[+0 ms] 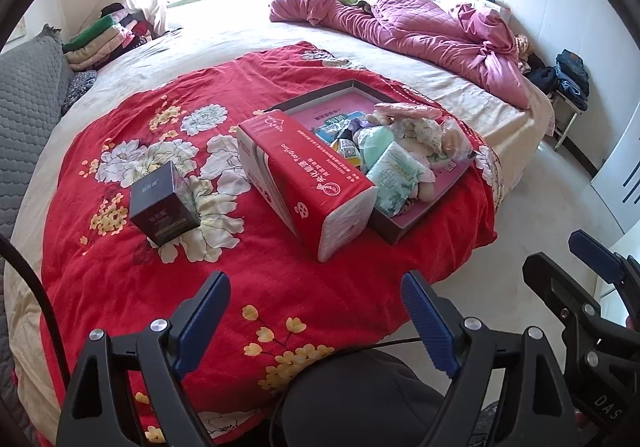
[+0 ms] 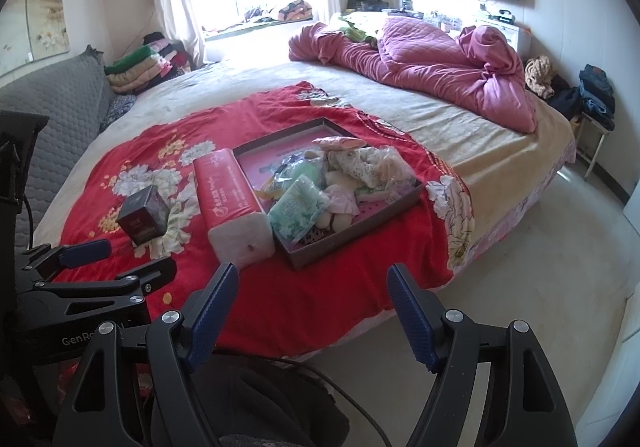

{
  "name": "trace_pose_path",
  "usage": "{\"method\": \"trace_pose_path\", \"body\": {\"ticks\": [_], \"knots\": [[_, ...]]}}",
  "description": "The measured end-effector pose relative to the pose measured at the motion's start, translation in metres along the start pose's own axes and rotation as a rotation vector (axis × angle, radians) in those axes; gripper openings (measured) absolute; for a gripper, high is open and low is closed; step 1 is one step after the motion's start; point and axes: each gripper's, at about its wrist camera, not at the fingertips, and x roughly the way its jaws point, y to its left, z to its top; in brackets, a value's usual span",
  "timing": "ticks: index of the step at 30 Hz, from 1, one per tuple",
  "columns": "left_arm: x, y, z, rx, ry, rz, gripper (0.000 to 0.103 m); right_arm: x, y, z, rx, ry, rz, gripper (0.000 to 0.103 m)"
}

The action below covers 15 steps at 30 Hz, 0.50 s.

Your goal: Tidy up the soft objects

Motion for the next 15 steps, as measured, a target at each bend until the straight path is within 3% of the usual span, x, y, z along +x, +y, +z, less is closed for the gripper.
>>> {"method": "trace_pose_path", "body": {"ticks": [15], "knots": [[-0.0023, -0.0011, -0.0004, 0.008, -0.003, 0.013, 0.087, 0.0058, -0.0043, -0.0020, 0.013, 0.021, -0.010, 0.078]]}}
